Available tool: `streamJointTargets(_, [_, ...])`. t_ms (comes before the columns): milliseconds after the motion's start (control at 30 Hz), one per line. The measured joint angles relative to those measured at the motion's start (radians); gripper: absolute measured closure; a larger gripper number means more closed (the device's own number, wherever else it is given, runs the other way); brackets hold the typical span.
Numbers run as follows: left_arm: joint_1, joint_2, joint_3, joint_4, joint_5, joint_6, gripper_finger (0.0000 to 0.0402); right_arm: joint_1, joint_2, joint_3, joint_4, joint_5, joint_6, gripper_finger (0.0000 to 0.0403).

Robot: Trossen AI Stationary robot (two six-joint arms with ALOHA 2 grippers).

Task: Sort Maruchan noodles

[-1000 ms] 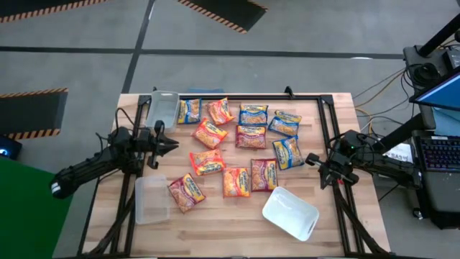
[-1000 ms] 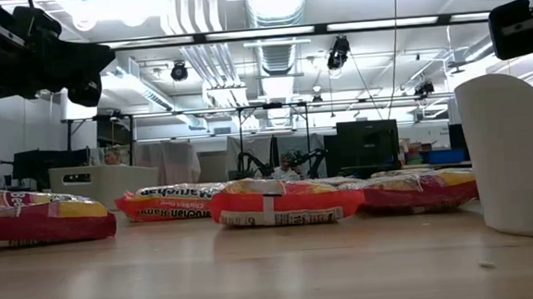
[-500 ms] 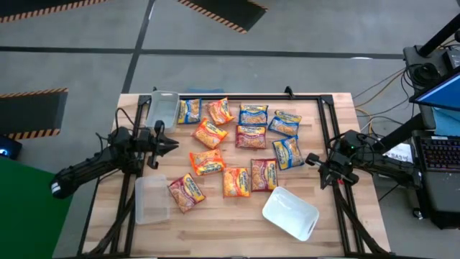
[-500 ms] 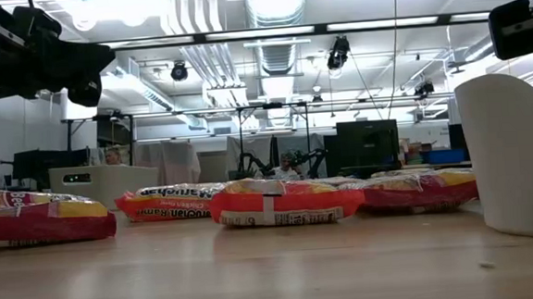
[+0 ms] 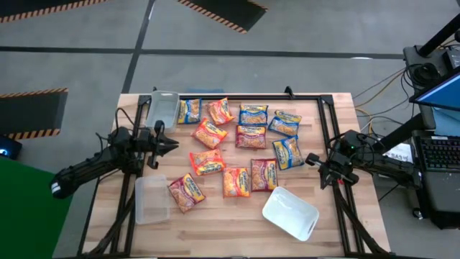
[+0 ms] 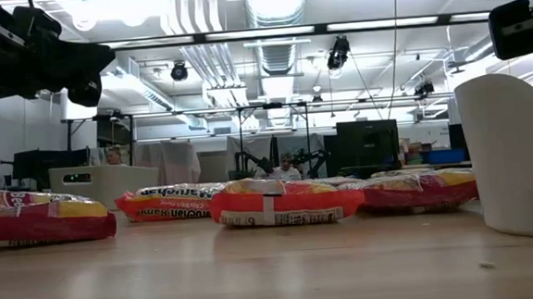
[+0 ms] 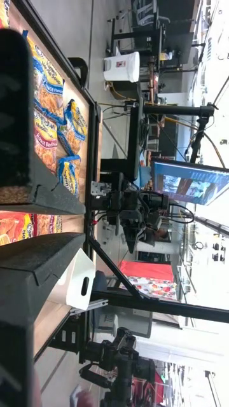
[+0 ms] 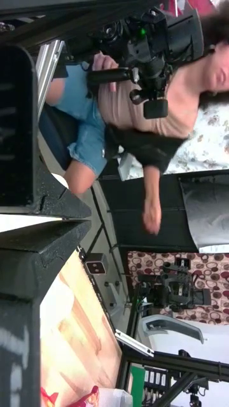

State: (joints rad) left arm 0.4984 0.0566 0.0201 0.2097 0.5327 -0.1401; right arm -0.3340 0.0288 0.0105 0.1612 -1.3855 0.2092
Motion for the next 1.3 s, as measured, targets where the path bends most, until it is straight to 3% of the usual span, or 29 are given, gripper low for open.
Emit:
streamJointTargets(767, [0.0,0.0,0.0,0.0,0.0,0.002,0.0363,0.0,0.0,0.0,0.0,0.022,0.015,0.0394])
streamJointTargets(867, [0.0,0.0,0.0,0.0,0.0,0.001,0.0363,0.0,0.0,0.0,0.005,0.155,-0.005,0.0394])
streamJointTargets(967, [0.0,0.0,0.0,0.038,-0.006,-0.017,0.0363,0.0,0.0,0.0,0.029,0.391,0.024,0.0394])
streamJointTargets(1033, [0.0,0.0,0.0,0.111,-0.042,-0.132,0.0363,0.0,0.0,0.0,0.054,0.589,0.092,0.0394])
streamJointTargets(1133, [0.0,0.0,0.0,0.242,-0.158,-0.427,0.0363,0.0,0.0,0.0,0.064,0.861,0.156,0.0394])
streamJointTargets(1200, [0.0,0.0,0.0,0.312,-0.273,-0.544,0.0363,0.0,0.0,0.0,0.068,0.907,0.148,0.0394])
streamJointTargets(1300, [0.0,0.0,0.0,0.369,-0.414,-0.596,0.0363,0.0,0.0,0.0,0.14,0.907,0.159,0.0394])
